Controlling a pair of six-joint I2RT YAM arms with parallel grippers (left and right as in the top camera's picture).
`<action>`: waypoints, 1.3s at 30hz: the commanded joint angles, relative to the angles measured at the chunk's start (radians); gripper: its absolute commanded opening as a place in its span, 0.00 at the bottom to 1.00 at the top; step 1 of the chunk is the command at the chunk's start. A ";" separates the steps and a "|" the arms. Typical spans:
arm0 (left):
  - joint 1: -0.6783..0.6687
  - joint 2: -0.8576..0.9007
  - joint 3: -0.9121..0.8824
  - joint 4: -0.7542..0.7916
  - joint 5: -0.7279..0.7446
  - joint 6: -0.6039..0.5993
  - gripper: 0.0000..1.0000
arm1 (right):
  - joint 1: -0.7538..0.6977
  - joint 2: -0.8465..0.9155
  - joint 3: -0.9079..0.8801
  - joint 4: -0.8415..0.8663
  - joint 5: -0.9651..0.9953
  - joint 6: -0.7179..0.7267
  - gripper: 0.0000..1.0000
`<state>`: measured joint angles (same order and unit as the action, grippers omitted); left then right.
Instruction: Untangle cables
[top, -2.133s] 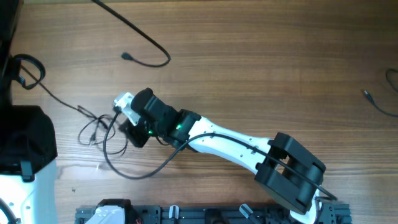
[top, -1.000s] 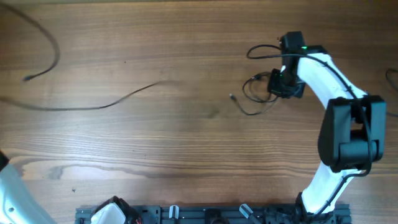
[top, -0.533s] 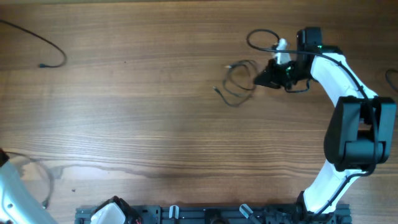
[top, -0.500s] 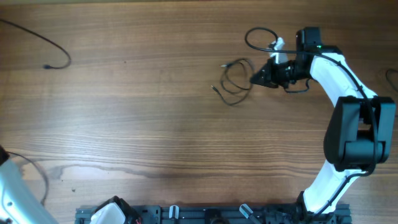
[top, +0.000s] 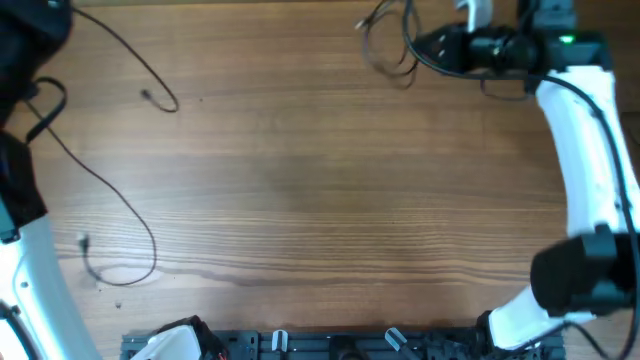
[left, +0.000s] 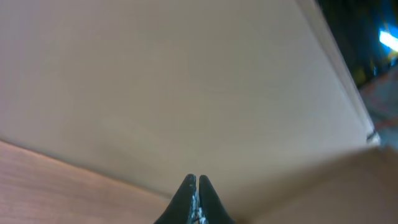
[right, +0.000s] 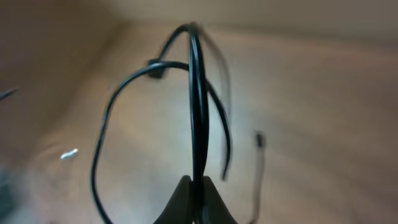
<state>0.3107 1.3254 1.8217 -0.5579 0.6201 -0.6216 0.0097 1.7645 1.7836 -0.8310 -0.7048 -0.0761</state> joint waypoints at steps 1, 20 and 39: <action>-0.089 0.035 0.012 -0.049 0.030 0.176 0.04 | -0.032 -0.090 0.093 -0.036 0.499 0.045 0.04; -0.537 0.168 0.012 -0.159 0.026 0.488 0.04 | -0.734 -0.132 0.144 -0.125 0.322 0.427 0.04; -0.756 0.193 0.012 -0.122 0.027 0.511 0.04 | -0.879 0.099 0.143 0.054 0.359 0.420 0.95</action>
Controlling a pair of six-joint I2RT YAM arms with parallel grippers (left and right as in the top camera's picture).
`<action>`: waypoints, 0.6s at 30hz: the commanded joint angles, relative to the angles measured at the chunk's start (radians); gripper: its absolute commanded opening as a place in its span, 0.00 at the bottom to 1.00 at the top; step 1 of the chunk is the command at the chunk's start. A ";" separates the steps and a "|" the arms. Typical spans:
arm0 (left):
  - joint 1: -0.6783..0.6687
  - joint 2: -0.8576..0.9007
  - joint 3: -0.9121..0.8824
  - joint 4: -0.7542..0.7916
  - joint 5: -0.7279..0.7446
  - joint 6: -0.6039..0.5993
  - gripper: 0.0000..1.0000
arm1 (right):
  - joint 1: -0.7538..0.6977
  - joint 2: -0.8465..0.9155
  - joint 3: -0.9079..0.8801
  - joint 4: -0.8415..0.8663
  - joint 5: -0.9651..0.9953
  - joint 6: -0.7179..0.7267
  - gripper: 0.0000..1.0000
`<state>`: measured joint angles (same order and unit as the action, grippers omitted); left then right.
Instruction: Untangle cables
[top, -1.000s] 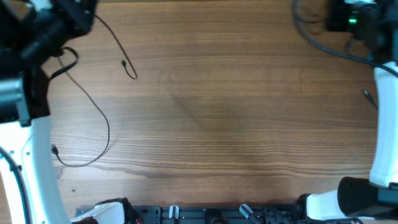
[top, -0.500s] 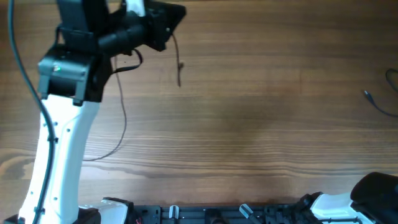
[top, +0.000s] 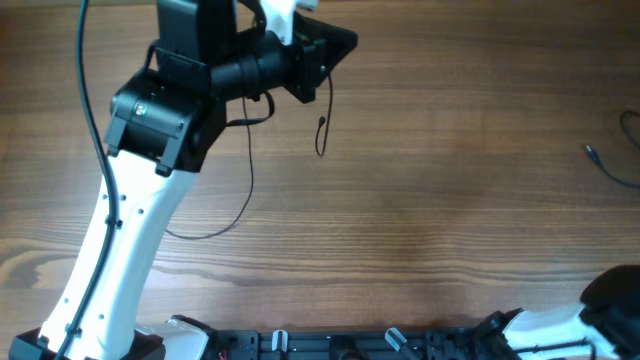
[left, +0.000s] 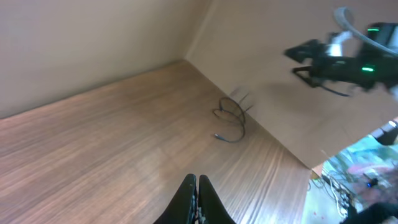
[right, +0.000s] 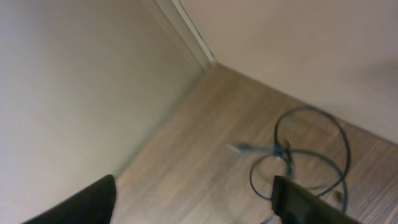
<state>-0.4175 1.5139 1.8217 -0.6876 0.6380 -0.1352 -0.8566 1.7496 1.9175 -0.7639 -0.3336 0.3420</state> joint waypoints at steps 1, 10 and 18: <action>-0.033 0.005 0.012 0.008 0.009 0.026 0.04 | -0.015 0.134 0.009 -0.022 -0.012 0.002 0.97; -0.050 0.005 0.012 0.053 0.007 0.027 0.04 | -0.021 0.265 0.008 -0.126 -0.142 0.002 1.00; -0.050 0.007 0.011 0.051 -0.116 0.027 0.04 | 0.062 0.264 0.008 -0.275 -0.205 -0.037 1.00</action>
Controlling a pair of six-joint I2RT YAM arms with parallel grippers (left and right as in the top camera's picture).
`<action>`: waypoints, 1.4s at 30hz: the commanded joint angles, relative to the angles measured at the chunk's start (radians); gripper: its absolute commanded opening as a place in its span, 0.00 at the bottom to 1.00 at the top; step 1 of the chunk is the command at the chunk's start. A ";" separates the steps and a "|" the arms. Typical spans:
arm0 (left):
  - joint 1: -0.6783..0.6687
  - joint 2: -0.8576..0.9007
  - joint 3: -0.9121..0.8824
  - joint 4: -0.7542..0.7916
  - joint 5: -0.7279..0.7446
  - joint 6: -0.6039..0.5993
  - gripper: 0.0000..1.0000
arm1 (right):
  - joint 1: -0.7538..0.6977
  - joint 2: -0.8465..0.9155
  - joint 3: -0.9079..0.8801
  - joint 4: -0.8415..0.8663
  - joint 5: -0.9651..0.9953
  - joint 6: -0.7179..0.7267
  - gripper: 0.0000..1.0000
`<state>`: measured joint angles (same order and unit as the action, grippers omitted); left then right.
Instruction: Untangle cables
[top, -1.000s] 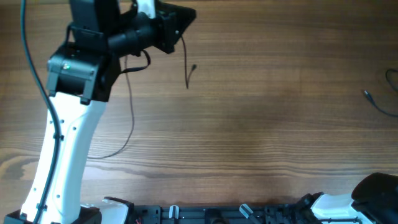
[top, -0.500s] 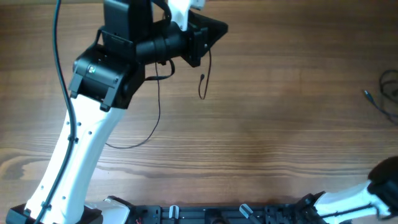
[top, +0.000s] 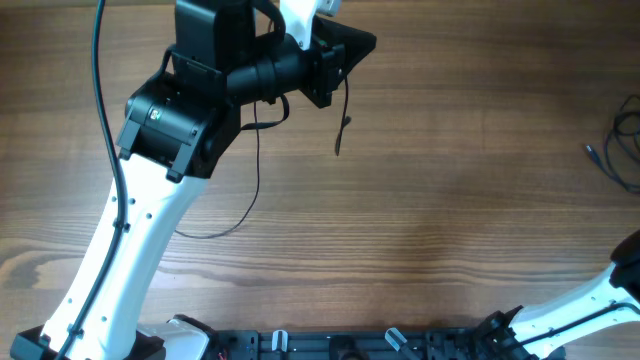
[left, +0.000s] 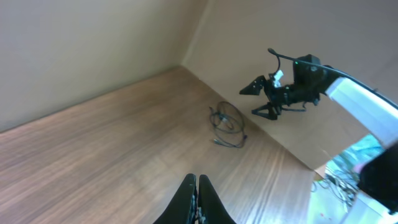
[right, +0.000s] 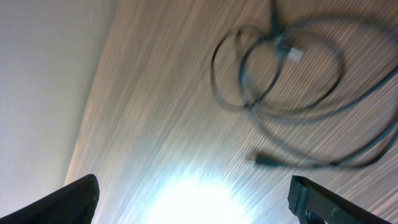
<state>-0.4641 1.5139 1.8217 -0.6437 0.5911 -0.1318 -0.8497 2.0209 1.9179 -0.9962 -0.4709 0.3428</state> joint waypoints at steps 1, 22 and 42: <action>-0.004 0.007 0.011 0.023 -0.069 0.024 0.04 | 0.077 -0.007 0.008 -0.065 -0.095 -0.071 1.00; -0.004 0.007 0.011 0.465 -0.238 -0.078 0.04 | 0.945 -0.007 0.008 -0.333 -0.244 -0.805 1.00; -0.003 0.007 0.011 0.448 -0.260 -0.146 0.04 | 1.262 -0.008 0.008 -0.410 -1.063 -1.724 1.00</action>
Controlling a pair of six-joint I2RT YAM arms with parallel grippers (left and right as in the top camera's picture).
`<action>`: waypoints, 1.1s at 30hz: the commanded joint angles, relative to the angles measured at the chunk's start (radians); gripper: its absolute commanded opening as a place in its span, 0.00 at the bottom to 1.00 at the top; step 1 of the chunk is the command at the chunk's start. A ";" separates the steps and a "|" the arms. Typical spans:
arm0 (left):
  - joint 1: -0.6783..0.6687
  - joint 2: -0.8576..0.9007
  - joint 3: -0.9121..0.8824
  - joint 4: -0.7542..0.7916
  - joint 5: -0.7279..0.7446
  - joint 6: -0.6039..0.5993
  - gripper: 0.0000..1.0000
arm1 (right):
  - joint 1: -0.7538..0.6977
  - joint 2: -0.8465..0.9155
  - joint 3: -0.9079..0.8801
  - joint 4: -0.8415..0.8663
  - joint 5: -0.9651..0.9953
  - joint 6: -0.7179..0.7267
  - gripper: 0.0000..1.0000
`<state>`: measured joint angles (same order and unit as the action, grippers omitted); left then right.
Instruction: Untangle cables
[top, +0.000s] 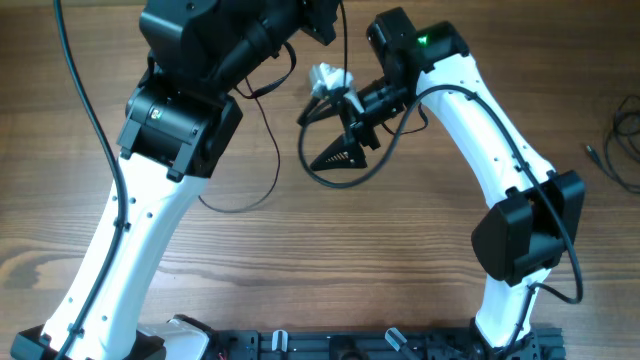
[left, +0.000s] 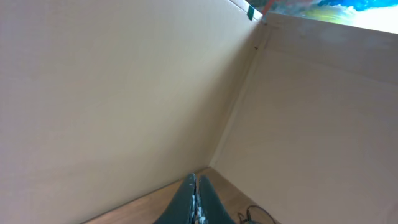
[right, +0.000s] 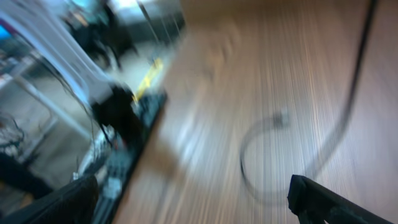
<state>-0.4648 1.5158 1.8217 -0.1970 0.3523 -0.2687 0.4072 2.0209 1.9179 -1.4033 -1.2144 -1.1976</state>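
A thin black cable (top: 330, 184) hangs from my left gripper (top: 326, 18), which is raised high at the back centre and shut on it. Below, the cable curls in a loop over the wooden table (top: 400, 270) and trails left. In the left wrist view the left gripper (left: 196, 182) shows closed tips against the walls. My right gripper (top: 334, 132) stands open just beside the hanging loop. The right wrist view is blurred; the right gripper (right: 196, 202) is spread wide above a curl of cable (right: 261, 163).
A second cable bundle (top: 620, 135) lies at the table's right edge, also seen small as a dark bundle (left: 258, 215) in the left wrist view. Beige walls enclose the back and side. A black rail runs along the front edge (top: 330, 345).
My right arm, then out at the right edge above the bundle, now reaches to the table's middle, open beside the hanging cable. My left gripper has tilted upward and now faces the walls.
First my right gripper was shut on a tangle at the back right, and my left arm was at the left edge. Then the left gripper held one cable up at the back centre, and the right was open over the bundle. Now both grippers meet at the lifted cable.
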 joint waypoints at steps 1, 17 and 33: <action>-0.002 0.005 0.011 0.000 -0.021 -0.009 0.04 | 0.010 -0.008 0.008 0.000 -0.348 -0.202 1.00; -0.038 0.000 0.011 -0.008 0.032 -0.141 0.04 | 0.110 -0.008 0.008 0.269 -0.324 -0.032 1.00; -0.055 -0.022 0.011 -0.009 0.032 -0.155 0.04 | 0.103 -0.008 0.008 0.779 0.301 0.969 1.00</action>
<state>-0.5156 1.5146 1.8217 -0.2089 0.3721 -0.4103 0.5152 2.0209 1.9175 -0.6548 -0.9829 -0.3878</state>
